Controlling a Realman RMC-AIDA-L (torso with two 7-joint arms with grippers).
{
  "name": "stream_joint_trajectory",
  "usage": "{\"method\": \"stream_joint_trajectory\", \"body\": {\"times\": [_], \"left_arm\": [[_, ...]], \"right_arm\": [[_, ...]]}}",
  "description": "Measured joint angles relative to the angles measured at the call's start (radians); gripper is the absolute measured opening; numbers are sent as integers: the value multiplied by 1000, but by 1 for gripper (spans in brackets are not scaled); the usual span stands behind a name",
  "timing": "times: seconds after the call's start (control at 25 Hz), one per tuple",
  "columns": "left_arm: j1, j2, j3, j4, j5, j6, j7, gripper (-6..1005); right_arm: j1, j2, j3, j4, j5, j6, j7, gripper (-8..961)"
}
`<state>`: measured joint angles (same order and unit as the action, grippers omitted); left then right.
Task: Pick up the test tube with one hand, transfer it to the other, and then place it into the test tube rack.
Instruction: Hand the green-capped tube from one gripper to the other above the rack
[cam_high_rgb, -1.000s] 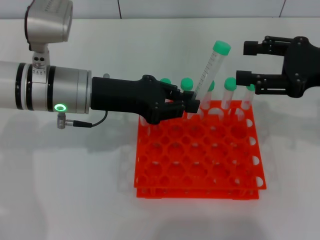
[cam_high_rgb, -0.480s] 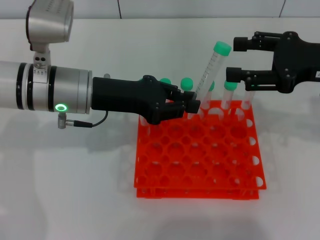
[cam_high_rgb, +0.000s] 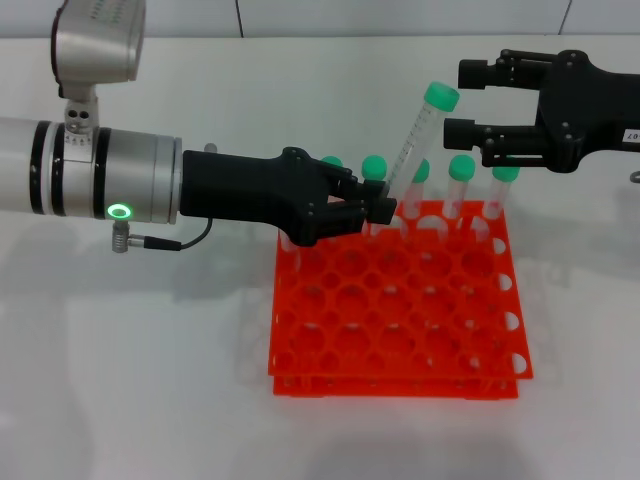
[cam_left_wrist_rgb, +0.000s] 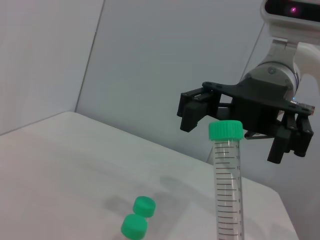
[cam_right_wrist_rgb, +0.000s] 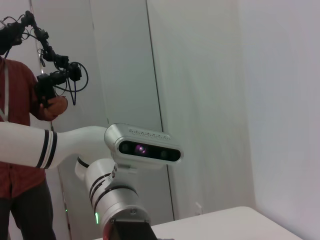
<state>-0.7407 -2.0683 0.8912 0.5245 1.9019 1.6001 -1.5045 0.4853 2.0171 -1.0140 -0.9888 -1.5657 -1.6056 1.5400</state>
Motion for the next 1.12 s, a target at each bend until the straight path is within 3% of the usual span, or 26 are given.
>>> {"method": "stream_joint_trajectory", "body": {"times": [1.12], "left_arm": [[11,2,34,53,-5,13,23,190]], "right_arm": [[-8,-5,0,-6,11,-8,4,728]]}}
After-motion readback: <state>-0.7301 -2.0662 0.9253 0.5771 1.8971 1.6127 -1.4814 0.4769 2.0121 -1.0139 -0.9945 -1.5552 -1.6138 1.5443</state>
